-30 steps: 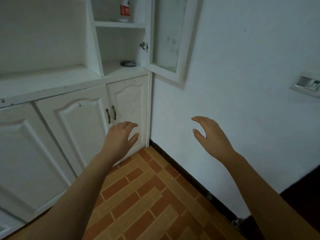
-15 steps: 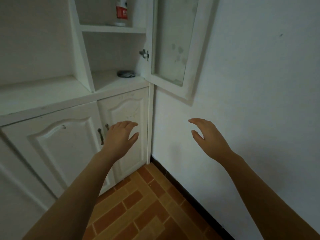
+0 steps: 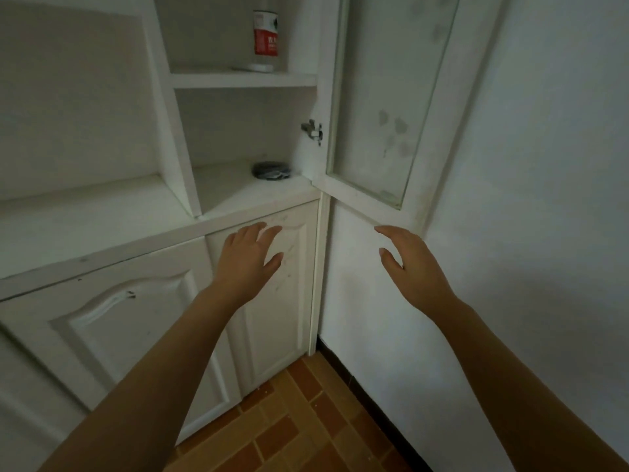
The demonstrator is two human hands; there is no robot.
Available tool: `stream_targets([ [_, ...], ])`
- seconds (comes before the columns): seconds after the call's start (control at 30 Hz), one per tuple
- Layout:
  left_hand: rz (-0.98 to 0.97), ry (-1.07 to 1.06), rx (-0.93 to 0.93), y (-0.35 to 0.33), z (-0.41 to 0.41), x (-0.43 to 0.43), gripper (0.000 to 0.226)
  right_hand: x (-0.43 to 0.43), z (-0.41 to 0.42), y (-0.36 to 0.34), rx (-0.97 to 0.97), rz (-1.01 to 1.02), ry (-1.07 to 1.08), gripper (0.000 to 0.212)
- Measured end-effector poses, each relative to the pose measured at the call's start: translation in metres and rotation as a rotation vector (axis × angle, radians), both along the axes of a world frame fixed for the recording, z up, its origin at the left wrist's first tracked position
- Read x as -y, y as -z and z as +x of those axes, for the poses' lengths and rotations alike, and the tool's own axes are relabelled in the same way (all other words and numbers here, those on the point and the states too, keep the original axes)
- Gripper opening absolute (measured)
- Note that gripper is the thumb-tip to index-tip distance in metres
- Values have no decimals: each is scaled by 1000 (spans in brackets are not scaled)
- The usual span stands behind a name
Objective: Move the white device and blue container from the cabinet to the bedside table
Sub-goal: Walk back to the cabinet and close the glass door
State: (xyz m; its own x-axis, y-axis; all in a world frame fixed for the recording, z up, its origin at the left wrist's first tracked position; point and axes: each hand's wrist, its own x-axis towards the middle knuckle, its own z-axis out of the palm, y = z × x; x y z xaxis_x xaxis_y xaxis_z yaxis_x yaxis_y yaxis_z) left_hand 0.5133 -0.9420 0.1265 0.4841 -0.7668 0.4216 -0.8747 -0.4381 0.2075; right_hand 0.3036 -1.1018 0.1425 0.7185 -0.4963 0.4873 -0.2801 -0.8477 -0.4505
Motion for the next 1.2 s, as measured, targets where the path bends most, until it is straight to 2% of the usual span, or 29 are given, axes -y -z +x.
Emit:
stream_targets([
  [0.23,8,-50,-8,-6,20,18,51,22,25,-11,31,-5,-51,40],
  [0.4,-4,-64,-26,-5,28,40,50,50,22,-17,18,-22,-12,41],
  [0.83,-101,177,-83,1,2,161,53,138,-46,-26,10,-54,235,43],
  [1.07,-79,197,-108,13,7,202,57,179,-50,-38,30,-46,259,43],
  [1.2,-26,200,-142,18,13,218,62,201,-29,-58,94,38,221,45],
])
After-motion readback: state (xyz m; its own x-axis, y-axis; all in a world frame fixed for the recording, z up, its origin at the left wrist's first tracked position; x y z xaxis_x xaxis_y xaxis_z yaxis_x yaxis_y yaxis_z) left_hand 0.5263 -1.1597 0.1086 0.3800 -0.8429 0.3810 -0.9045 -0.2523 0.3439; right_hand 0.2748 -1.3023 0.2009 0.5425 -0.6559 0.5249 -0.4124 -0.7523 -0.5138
